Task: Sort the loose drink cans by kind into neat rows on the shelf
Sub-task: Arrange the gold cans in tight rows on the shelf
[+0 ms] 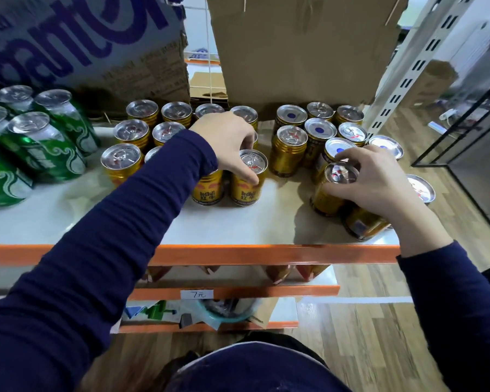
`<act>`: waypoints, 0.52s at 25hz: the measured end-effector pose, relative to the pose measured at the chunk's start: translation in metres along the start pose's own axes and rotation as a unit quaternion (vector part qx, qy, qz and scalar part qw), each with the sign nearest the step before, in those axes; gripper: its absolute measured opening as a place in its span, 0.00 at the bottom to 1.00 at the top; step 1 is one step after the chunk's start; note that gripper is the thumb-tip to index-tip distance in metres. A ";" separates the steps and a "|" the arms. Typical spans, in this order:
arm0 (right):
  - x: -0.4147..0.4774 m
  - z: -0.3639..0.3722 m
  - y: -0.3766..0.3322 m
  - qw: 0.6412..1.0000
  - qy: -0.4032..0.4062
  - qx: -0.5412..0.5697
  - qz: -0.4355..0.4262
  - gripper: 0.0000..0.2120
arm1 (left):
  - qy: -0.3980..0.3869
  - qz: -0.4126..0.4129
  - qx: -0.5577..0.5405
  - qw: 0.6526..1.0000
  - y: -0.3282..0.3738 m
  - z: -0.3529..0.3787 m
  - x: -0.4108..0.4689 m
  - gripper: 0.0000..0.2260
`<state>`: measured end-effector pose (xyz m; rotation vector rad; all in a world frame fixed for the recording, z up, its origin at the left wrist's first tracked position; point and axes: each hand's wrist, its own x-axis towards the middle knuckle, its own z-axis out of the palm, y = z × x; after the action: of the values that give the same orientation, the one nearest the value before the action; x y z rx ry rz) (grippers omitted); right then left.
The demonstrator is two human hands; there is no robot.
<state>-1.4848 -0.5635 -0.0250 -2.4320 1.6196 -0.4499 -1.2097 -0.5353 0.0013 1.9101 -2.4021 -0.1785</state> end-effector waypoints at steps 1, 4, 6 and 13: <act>0.000 0.000 0.000 1.000 0.000 0.004 0.001 0.30 | -0.004 -0.005 0.005 1.000 -0.002 0.000 -0.001 0.29; -0.001 0.000 0.002 1.000 0.001 0.001 -0.003 0.32 | -0.015 -0.008 -0.003 1.000 -0.005 -0.003 -0.004 0.29; -0.001 0.000 0.001 1.000 -0.004 0.010 -0.012 0.33 | -0.019 -0.007 -0.012 1.000 -0.006 -0.004 -0.005 0.30; -0.001 0.001 -0.010 0.994 -0.037 0.075 -0.072 0.31 | -0.018 -0.006 -0.050 0.999 -0.008 -0.002 -0.008 0.36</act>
<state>-1.4760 -0.5583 -0.0225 -2.4302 1.3352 -0.4788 -1.1994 -0.5294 0.0024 1.8929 -2.3568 -0.3284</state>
